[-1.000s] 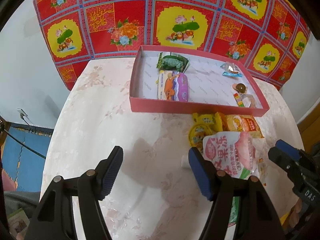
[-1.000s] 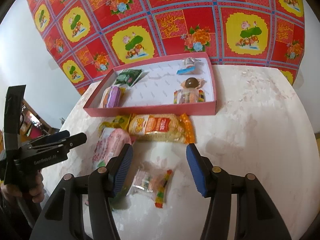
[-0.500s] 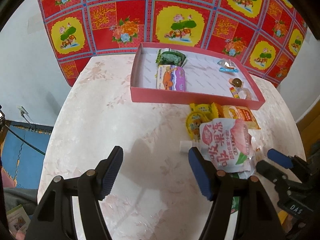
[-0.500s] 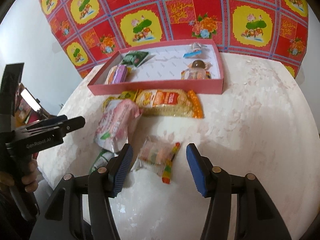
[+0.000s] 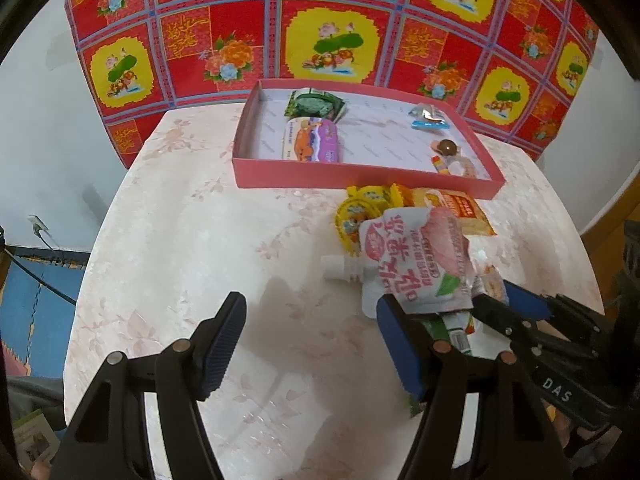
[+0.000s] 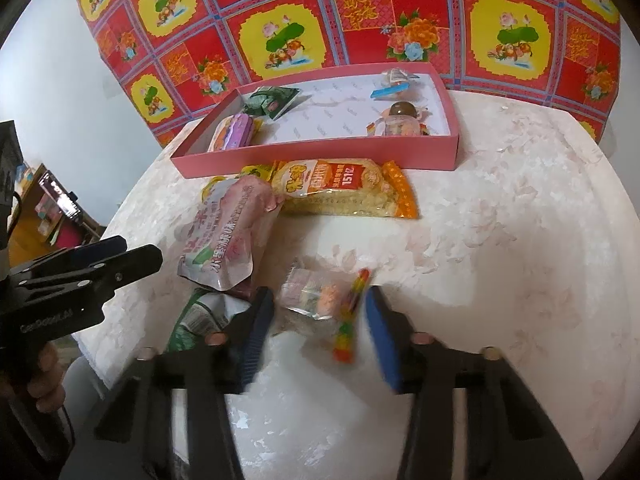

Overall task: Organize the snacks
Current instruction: 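Withdraw both tools from the box back toward the snack pile, then grasp another clear rainbow-strip candy packet with the right tool while the left tool reaches the green bag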

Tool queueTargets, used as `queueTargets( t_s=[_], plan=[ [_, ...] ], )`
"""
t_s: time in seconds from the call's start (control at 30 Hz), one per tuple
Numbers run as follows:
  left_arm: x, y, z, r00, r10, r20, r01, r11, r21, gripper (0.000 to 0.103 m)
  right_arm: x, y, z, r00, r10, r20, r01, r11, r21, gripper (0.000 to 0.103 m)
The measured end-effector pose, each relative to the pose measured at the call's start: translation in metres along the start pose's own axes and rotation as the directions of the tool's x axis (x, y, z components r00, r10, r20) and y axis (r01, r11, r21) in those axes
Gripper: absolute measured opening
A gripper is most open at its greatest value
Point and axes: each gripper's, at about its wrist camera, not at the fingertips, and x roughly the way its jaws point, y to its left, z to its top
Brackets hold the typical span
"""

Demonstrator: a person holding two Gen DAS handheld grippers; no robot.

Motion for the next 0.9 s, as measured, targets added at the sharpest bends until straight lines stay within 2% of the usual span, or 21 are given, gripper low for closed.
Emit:
queueTargets(
  t_s=[0.17,0.43,0.73,0.9],
  plan=[
    [-0.004,-0.004,-0.003,0.999,-0.029,-0.017,0.029,1.000,-0.003,0.072,-0.006,0.002,-0.002,1.000,-0.011,0.015,0.011,1.000,-0.013,0.037],
    [-0.012,-0.020,-0.010,0.993,-0.108,-0.046,0.108,0.994,0.009,0.072,-0.018,-0.011,-0.007,0.999,-0.029,0.024,0.028,0.999,0.034,0.037],
    [-0.012,-0.042,-0.017,0.993,-0.106,-0.057,0.110,0.992,0.068,0.072,-0.024,-0.025,-0.017,0.998,-0.063,0.027,0.060,0.995,0.078,0.037],
    [-0.008,-0.055,-0.021,0.992,-0.104,-0.064,0.111,0.988,0.111,0.072,-0.024,-0.028,-0.020,0.998,-0.053,0.025,0.050,0.995,0.090,0.037]
  ],
)
